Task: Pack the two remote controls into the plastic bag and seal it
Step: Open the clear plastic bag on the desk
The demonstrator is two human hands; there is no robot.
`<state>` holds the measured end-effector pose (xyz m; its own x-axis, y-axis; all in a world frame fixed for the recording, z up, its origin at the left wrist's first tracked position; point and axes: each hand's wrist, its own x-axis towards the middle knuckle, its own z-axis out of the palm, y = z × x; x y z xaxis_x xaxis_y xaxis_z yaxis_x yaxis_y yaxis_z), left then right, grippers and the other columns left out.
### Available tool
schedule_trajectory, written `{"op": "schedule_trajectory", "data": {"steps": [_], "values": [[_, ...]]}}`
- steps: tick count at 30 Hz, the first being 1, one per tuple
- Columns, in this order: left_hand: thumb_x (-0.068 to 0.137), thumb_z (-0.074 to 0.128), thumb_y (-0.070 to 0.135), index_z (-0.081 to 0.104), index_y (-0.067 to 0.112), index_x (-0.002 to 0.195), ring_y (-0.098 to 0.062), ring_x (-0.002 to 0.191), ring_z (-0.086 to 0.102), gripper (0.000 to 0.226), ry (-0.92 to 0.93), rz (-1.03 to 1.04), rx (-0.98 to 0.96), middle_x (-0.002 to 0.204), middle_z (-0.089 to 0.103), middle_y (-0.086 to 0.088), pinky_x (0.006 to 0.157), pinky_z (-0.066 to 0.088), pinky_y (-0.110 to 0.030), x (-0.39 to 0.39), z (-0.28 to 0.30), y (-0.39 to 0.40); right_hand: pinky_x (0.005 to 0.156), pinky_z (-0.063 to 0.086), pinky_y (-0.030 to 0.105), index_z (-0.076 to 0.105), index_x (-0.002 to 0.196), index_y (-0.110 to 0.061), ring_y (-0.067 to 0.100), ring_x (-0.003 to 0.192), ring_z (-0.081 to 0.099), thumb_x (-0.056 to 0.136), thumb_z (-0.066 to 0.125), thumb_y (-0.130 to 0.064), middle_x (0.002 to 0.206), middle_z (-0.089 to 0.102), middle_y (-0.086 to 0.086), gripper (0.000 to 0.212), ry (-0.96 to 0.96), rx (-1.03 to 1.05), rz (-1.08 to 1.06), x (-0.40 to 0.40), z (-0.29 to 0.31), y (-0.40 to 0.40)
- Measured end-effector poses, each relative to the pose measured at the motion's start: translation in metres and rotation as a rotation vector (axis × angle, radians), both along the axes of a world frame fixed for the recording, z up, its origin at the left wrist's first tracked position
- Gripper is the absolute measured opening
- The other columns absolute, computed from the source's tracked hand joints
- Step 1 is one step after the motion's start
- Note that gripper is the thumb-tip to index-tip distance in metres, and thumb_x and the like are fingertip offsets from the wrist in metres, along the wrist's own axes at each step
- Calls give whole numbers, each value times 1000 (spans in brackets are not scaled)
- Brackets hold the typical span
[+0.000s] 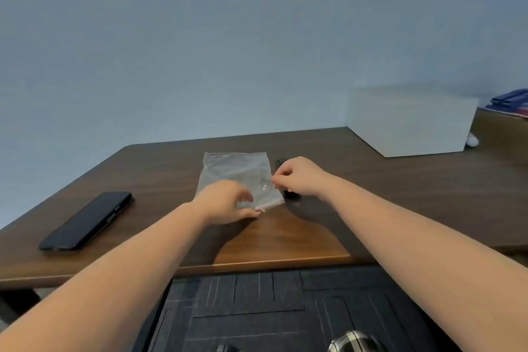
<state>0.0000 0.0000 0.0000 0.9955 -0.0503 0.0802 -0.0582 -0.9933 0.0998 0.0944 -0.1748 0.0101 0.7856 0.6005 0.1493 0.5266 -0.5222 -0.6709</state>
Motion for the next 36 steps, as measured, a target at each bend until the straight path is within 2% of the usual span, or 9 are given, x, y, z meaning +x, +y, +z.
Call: {"op": "schedule_trajectory", "data": {"steps": [3,6,10,17,21,24,26,30,36], "values": [[88,56,35,70,20,101,-21,97,63,24,-24,11,81,107,72,0,84,52,-36,3,-9,7,76,56,40,74,85,-6,23,69,60,90,58,-27,89,74,15,27,51,18,-3,-1,-2,3],[89,52,31,71,19,94,-23,90,63,23,-84,32,73,98,72,1,78,53,-38,8,-20,15,69,55,38,73,85,-5,24,66,58,91,58,-27,87,73,12,28,64,29,13,1,-7,11],[90,49,30,70,20,94,-25,90,63,24,-147,60,54,95,72,1,75,54,-40,23,-29,27,77,57,41,73,89,-5,25,74,63,91,58,-25,90,73,1,25,81,47,15,10,-14,23],[88,53,20,71,16,95,-26,95,63,19,-157,116,-126,100,73,-4,79,49,-33,53,-30,34,83,57,45,74,87,-5,29,93,68,91,58,-24,92,74,5,26,75,76,19,29,-16,48],[85,49,9,69,12,92,-26,93,61,20,-89,114,-157,100,71,-6,81,50,-35,66,-24,37,66,54,34,71,80,-9,21,76,65,92,56,-25,77,69,1,25,87,167,-15,35,-16,63],[89,49,14,62,10,86,-23,81,56,14,-271,178,-239,90,66,-9,70,42,-32,74,-24,35,62,47,28,68,76,-3,14,60,56,93,56,-29,65,65,2,33,94,300,-65,36,-20,76],[90,49,16,55,13,78,-20,74,52,14,-426,236,-347,78,59,-3,67,38,-30,79,-26,32,60,47,27,68,78,0,13,52,55,93,55,-33,61,63,3,39,143,364,-86,36,-29,87],[89,48,14,58,11,83,-20,74,52,12,-537,293,-420,78,54,2,66,39,-32,85,-35,30,51,47,30,68,76,-5,16,48,57,91,56,-42,62,65,5,42,252,413,-116,41,-46,102],[88,51,12,62,13,87,-16,74,51,11,-543,249,-472,81,58,2,68,37,-28,97,-42,39,44,47,22,66,86,-1,14,49,56,93,56,-35,70,63,7,36,319,436,-72,52,-50,102]]}}
